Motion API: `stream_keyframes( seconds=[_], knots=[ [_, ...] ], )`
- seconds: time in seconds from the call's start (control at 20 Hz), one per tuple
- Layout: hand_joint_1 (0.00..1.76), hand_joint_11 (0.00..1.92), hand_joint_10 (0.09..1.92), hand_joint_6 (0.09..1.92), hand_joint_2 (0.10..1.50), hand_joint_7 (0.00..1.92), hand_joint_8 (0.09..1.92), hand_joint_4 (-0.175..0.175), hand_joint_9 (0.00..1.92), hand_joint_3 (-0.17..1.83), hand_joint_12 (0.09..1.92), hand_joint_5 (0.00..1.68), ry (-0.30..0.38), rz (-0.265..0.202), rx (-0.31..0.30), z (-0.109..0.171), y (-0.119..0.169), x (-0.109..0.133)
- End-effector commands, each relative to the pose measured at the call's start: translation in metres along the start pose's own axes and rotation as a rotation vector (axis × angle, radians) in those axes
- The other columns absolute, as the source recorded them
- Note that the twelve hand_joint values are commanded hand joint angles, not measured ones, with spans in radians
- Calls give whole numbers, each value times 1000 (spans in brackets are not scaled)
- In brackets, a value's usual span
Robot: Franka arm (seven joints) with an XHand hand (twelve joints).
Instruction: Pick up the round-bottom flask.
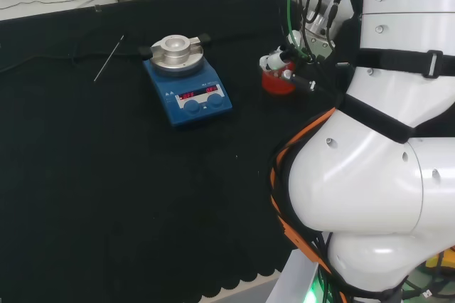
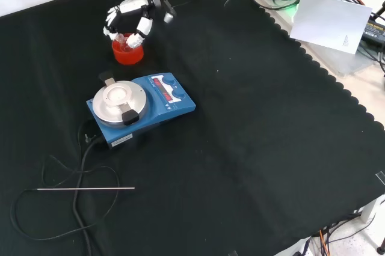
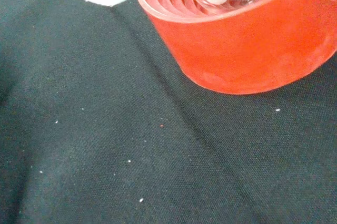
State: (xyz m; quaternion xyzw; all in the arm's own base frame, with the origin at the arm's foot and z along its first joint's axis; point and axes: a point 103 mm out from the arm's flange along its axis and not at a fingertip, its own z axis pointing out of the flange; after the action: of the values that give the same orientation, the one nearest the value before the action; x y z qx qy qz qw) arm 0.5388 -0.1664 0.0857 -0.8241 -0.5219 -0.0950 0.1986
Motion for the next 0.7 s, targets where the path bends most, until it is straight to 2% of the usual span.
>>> stream_keyframes(
  seconds=[0.05, 0.3, 0.7],
  knots=[
    [813, 80, 704, 807, 709, 341, 692, -73, 494, 535, 1386, 585, -5, -3, -12, 3, 5, 4],
    [826, 89, 702, 796, 720, 355, 693, -70, 505, 545, 1384, 648, -13, 2, -23, 4, 5, 5],
    [873, 132, 686, 758, 766, 403, 690, -68, 552, 577, 1376, 843, -36, 19, -53, 5, 5, 6]
  ],
)
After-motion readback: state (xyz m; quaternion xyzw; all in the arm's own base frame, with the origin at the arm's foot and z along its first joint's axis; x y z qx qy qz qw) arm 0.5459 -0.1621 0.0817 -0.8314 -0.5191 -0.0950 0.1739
